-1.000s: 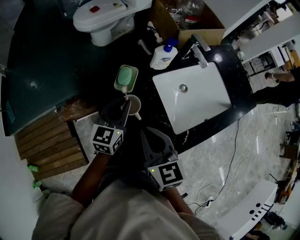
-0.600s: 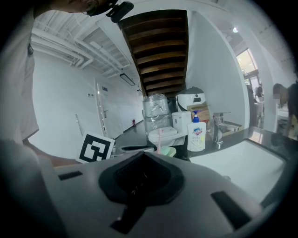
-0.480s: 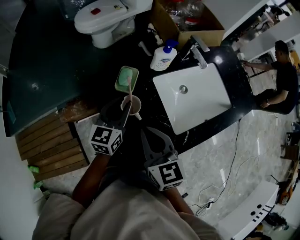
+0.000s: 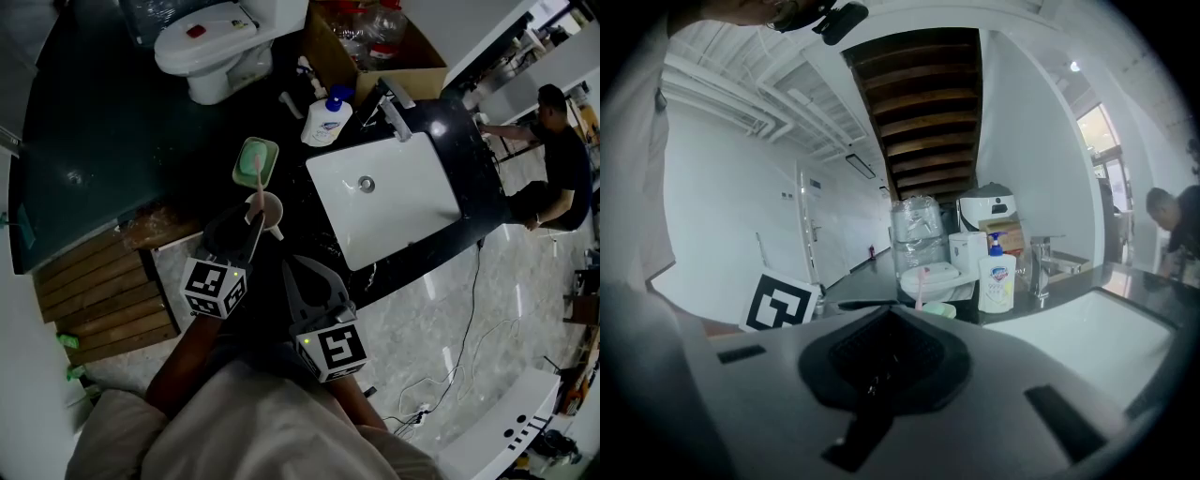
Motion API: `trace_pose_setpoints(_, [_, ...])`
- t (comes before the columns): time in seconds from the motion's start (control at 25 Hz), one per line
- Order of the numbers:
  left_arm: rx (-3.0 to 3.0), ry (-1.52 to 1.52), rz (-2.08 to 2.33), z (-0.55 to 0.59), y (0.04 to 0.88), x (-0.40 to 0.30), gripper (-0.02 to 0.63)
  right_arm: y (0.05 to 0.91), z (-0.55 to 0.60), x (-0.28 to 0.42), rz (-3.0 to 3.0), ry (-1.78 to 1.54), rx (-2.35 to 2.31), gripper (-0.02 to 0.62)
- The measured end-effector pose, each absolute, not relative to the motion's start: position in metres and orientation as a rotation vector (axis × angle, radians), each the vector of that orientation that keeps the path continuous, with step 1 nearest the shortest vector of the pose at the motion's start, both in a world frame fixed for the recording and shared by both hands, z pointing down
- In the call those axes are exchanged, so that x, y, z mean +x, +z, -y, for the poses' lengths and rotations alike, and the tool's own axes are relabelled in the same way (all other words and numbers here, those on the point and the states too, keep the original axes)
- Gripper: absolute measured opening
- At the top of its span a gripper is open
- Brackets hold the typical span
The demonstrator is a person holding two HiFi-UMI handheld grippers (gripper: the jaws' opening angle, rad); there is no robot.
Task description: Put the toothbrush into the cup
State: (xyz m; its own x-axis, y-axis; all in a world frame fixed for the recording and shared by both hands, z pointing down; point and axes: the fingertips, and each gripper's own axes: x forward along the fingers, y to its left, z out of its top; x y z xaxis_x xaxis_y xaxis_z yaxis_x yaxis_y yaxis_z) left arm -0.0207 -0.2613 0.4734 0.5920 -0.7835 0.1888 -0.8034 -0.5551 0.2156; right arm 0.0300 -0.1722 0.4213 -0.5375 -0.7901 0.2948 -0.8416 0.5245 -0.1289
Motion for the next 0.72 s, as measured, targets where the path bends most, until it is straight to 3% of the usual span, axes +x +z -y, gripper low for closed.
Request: trace_pose_setpoints(0.72, [2.602, 0.039, 1.272, 0.211, 0.447, -0.008, 0.023, 0.401, 0.151, 0.042, 2.618, 0.312, 1.428, 0.006])
